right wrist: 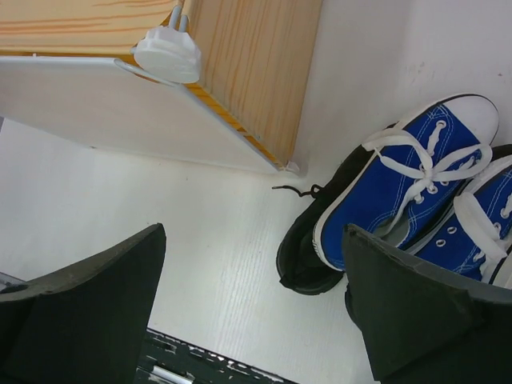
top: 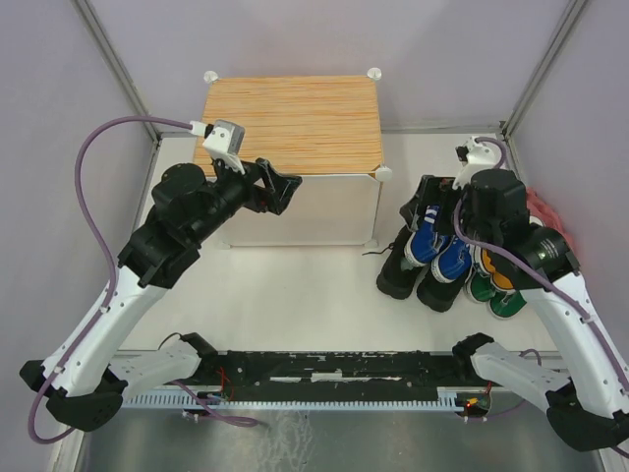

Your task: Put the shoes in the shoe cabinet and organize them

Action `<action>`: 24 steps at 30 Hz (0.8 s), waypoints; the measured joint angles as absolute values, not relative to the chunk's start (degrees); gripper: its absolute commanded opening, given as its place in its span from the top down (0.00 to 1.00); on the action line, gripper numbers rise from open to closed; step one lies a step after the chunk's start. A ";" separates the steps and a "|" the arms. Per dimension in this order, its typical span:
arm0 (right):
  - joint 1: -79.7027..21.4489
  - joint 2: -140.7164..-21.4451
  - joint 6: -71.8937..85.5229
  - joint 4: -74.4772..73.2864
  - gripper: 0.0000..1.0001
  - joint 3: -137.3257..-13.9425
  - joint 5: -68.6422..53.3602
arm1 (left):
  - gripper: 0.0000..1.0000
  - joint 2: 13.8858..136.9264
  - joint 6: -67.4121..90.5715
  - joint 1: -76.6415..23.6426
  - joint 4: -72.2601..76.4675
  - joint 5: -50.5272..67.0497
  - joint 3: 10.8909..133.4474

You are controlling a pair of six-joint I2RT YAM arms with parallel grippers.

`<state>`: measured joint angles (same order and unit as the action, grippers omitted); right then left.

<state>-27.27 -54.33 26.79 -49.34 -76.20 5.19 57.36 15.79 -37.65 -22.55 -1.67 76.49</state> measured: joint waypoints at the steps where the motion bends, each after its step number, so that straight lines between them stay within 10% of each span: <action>1: -27.27 -54.68 26.65 -49.36 0.01 -76.38 5.08 | 0.11 57.39 15.53 -37.65 -22.68 -1.67 76.40; 24: -33.89 -79.15 15.64 -49.63 0.01 -104.68 -14.61 | 0.11 57.63 11.22 -37.69 -23.97 -8.97 74.59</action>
